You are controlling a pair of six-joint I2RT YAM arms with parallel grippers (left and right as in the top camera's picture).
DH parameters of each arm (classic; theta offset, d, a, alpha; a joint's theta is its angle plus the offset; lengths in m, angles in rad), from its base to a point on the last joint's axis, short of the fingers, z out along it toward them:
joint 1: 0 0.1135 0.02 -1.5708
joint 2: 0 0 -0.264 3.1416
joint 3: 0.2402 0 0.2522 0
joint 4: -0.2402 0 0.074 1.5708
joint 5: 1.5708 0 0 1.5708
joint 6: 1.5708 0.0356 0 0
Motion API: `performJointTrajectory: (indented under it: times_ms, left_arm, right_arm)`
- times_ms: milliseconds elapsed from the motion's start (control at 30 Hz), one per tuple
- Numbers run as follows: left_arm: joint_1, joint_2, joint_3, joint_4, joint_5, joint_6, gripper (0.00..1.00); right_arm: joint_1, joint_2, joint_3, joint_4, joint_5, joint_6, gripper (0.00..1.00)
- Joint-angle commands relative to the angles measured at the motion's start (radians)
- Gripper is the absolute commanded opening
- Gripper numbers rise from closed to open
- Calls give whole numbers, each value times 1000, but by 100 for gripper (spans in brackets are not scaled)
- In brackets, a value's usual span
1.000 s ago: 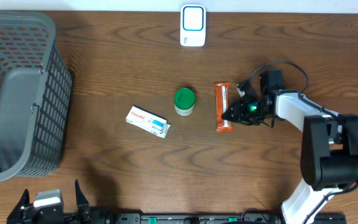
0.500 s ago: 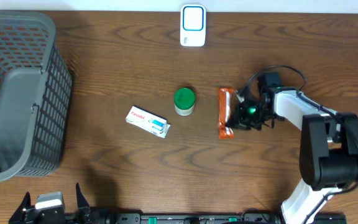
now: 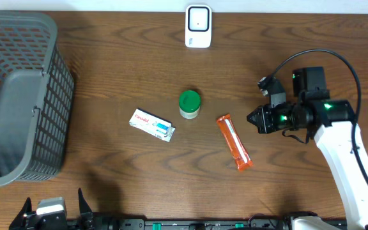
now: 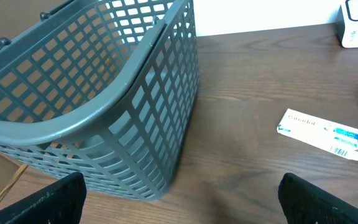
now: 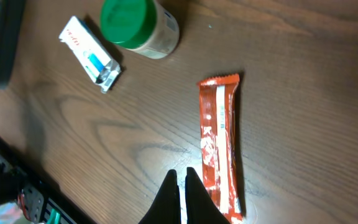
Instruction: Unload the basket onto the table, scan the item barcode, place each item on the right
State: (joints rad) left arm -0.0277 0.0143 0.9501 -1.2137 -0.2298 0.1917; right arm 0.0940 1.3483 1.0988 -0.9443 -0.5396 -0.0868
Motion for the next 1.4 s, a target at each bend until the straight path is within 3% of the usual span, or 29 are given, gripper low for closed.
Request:
performJointTrajectory:
  times_ms: [0,33,167,200,400,600,700,1000,1233,1300,1367]
  left_arm:
    - [3,-12,-3,-1,9,14,99]
    - [3,-12,-3,-1,9,14,99]
    - [3,-12,-3,-1,9,14,99]
    - [3,-12,-3,-1,9,13,99]
    - [3,-12,-3,5,10,13,99]
    - [3,-12,-3,10,10,13,99]
    - [3,-12,-3,10,9,14,99]
    - [3,-12,-3,10,9,13,99]
    - [3,-12,-3,9,9,13,99]
    - [3,-12,-3,4,10,13,99]
    - [3,-12,-3,1,9,13,99]
  right_arm:
    - [5,-9,2,-8,-6,-51,1]
    - [5,-3,2,-11,30,-16,3]
    - [6,39,-4,-71,75,30,96]
    - [6,48,-7,-82,75,30,99]
    - [27,122,-126,-43,98,89,99]
    - [76,214,-259,77,98,185,92]
    - [97,236,-283,135,106,233,94]
    - [183,256,-348,217,334,411,93]
    - [252,256,-396,304,419,457,93]
    - [264,257,-404,317,434,468,83]
    - [267,259,-405,314,433,477,53]
